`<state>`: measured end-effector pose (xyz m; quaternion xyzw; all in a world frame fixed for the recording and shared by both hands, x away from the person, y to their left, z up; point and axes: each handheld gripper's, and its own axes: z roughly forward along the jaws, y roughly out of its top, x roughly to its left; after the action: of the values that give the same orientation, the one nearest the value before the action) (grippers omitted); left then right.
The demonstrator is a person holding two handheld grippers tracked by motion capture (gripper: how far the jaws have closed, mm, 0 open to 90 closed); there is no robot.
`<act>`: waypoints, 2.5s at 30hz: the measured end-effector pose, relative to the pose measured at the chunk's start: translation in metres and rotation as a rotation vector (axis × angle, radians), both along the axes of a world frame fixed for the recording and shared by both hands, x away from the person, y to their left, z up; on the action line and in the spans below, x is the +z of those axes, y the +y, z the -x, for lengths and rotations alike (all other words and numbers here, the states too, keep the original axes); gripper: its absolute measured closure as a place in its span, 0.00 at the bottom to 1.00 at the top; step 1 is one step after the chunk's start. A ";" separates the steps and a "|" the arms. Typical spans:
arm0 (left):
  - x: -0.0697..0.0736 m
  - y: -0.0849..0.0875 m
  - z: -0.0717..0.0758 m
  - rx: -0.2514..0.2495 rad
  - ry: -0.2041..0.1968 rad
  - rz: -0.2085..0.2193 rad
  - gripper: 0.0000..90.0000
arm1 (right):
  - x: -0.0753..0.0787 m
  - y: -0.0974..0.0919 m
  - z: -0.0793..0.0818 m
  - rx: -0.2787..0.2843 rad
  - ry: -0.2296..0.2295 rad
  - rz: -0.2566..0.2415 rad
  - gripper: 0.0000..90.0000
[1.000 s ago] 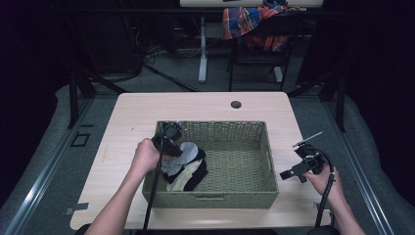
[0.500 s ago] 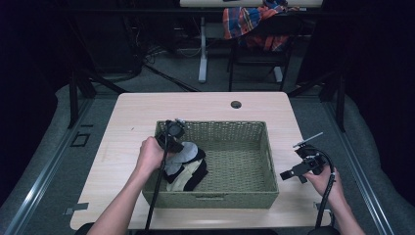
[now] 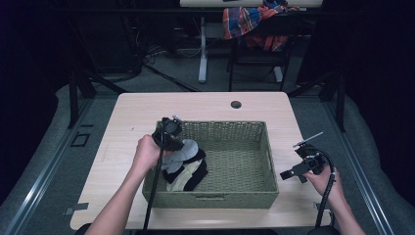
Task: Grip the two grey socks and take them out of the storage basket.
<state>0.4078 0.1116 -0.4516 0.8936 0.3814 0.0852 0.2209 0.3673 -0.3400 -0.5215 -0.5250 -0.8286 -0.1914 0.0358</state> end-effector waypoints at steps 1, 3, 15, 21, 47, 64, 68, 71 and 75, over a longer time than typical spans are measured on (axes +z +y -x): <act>0.001 0.000 0.000 -0.005 -0.004 0.004 0.96 | -0.001 0.001 0.001 -0.013 -0.006 -0.013 0.02; 0.004 0.001 0.001 -0.012 -0.007 0.020 0.96 | -0.001 0.000 0.001 -0.011 -0.007 -0.007 0.02; -0.023 -0.011 -0.006 -0.039 0.101 -0.065 0.85 | -0.001 0.000 0.001 -0.024 -0.013 -0.012 0.02; -0.028 -0.017 -0.013 -0.030 0.068 -0.094 0.73 | -0.002 0.003 0.002 -0.048 -0.024 -0.026 0.02; 0.010 -0.002 -0.006 -0.020 -0.029 0.015 0.95 | 0.000 0.000 0.001 -0.012 0.000 -0.006 0.02; 0.036 0.000 0.002 -0.042 -0.033 0.018 0.95 | 0.000 -0.001 0.001 -0.016 -0.001 -0.003 0.02; 0.041 0.002 0.003 -0.041 -0.035 0.023 0.95 | 0.000 0.000 0.001 -0.014 0.000 0.000 0.02; 0.044 0.002 0.003 -0.036 -0.038 0.021 0.95 | -0.001 0.000 0.002 -0.021 -0.006 -0.007 0.02; 0.050 0.005 0.002 -0.027 -0.047 0.029 0.95 | 0.000 -0.001 0.001 -0.011 0.000 -0.002 0.02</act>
<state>0.4055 0.1162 -0.4011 0.8932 0.3651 0.0975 0.2436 0.3658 -0.3414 -0.5218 -0.5296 -0.8254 -0.1924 0.0354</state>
